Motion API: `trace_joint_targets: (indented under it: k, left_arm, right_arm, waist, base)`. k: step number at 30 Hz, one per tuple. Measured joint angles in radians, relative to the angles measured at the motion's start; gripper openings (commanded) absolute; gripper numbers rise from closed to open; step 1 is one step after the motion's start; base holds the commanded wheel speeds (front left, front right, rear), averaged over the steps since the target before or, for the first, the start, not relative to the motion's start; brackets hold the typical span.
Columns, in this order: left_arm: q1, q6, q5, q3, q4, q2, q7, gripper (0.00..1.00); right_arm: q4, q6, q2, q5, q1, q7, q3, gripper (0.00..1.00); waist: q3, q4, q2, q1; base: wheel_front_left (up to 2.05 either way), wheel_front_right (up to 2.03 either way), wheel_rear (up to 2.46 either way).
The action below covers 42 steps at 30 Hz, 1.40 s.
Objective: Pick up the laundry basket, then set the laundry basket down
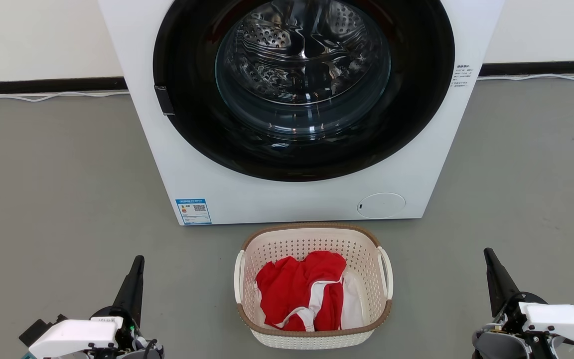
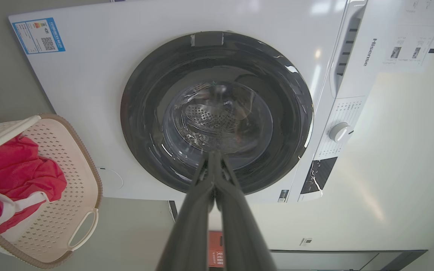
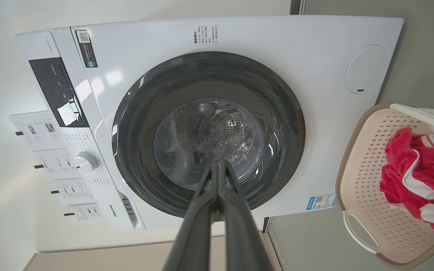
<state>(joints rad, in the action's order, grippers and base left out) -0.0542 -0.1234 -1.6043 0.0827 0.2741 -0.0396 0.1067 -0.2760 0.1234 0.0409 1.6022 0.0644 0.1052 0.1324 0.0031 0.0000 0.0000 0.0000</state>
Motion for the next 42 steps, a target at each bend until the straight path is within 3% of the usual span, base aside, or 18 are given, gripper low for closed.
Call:
trace_joint_targets:
  k: [42]
  left_arm:
    - [-0.002,0.0,-0.001,0.0,0.0,0.0,0.0,0.0]
  right_arm:
    - [0.0,0.0,0.0,0.0,0.0,0.0,0.0,0.0]
  waist:
    - [0.0,0.0,0.0,0.0]
  base:
    - [0.0,0.0,0.0]
